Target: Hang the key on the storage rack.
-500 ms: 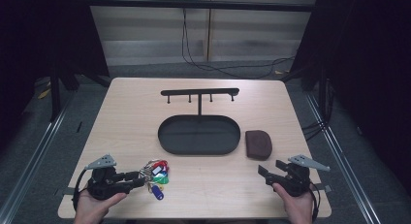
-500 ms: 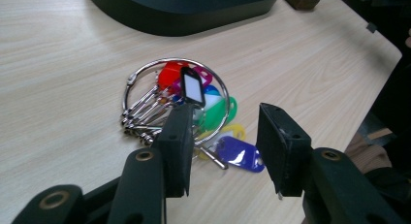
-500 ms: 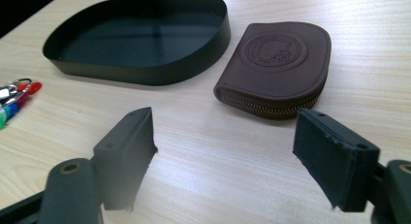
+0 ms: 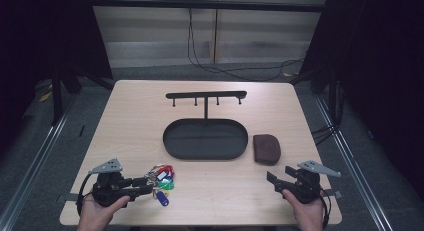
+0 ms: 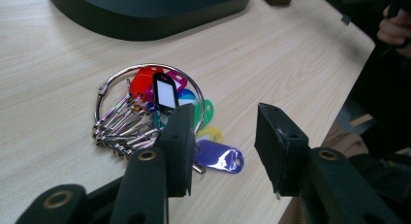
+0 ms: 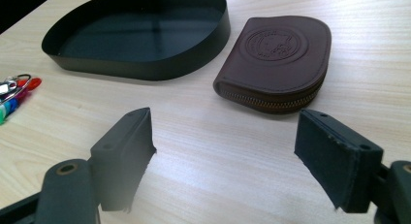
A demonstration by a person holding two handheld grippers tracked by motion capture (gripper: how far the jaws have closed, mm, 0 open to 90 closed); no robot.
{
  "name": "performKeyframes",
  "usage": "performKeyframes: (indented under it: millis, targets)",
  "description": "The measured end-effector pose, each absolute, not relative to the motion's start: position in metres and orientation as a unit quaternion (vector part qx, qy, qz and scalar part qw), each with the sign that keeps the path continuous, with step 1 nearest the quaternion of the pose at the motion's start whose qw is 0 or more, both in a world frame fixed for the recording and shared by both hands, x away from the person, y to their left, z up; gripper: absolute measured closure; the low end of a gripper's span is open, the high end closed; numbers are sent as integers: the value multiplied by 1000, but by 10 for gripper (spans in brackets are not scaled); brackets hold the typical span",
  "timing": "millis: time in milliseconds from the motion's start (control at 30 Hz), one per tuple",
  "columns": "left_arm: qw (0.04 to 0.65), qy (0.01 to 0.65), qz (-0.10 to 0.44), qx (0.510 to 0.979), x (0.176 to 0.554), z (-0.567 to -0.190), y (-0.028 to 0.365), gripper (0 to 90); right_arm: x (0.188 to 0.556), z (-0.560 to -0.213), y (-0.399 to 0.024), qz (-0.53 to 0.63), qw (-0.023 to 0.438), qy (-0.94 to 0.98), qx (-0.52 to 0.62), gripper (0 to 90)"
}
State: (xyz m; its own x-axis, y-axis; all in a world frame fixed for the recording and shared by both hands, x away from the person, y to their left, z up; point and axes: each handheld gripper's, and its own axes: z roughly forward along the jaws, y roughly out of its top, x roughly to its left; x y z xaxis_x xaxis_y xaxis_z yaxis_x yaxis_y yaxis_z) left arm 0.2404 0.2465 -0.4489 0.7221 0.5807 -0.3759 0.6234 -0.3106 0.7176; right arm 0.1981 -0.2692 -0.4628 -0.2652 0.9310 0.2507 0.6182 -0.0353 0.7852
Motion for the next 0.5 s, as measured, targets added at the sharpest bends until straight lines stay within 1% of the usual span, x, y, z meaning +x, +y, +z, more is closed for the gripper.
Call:
performKeyframes:
  millis: [200,500]
  targets:
    - [430,372,-19,822,242,-445,241,655,198,-463,-269,429,184,671,576,218]
    - [388,345,-16,855,250,-433,227,681,198,-464,-269,430,182,671,576,218]
